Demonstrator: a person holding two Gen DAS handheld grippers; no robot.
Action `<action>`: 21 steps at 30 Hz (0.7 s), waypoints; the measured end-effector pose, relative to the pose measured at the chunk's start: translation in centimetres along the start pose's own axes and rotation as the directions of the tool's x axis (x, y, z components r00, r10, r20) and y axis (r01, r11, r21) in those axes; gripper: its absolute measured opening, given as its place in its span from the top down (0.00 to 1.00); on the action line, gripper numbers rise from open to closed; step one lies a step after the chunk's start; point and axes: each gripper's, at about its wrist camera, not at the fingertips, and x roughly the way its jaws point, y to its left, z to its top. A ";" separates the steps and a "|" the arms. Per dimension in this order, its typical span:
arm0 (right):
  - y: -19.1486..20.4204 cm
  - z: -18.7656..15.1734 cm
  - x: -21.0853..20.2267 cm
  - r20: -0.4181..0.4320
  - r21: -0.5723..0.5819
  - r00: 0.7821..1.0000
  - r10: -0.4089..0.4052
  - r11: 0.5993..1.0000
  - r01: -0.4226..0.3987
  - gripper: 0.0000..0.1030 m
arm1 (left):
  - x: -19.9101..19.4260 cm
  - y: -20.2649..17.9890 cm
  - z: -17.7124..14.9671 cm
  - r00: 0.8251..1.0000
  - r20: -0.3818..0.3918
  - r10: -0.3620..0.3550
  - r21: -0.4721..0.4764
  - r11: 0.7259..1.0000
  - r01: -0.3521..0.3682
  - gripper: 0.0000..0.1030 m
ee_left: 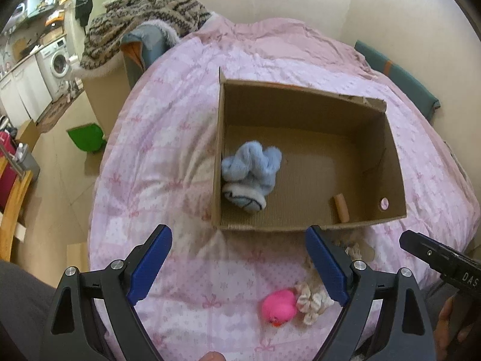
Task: Organize soft objects
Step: 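Withdraw both grippers from the box toward the remaining items, then grasp the pink rubber duck with the left gripper while the right grasps the plastic sock pack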
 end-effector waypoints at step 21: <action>-3.0 -1.9 4.2 -0.200 0.083 0.976 -0.084 0.991 0.103 0.22 | 8.3 -1.3 -5.4 0.910 -0.404 -0.089 0.012 0.995 0.102 0.24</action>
